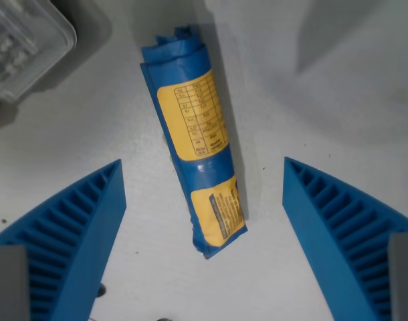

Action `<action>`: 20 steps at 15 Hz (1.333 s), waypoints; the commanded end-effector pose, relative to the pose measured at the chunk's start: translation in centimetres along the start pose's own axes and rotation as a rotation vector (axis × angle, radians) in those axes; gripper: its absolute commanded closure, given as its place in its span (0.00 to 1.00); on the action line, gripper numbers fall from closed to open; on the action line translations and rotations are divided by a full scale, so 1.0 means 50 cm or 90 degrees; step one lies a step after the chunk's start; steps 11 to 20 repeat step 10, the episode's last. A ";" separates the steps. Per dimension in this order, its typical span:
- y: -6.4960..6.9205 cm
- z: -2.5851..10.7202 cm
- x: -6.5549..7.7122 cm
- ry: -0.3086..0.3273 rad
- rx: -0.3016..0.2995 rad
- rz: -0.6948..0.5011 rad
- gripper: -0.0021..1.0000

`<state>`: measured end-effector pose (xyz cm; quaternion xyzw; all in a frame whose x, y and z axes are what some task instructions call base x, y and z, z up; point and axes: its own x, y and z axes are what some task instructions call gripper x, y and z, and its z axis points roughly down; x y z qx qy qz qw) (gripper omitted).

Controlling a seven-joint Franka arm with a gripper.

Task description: Move above the blue bag

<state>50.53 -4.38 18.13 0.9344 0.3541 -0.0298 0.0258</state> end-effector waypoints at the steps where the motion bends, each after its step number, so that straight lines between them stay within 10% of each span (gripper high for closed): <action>1: -0.002 0.013 -0.014 0.043 -0.058 -0.089 0.00; 20: -0.005 0.023 -0.018 0.042 -0.055 -0.057 0.00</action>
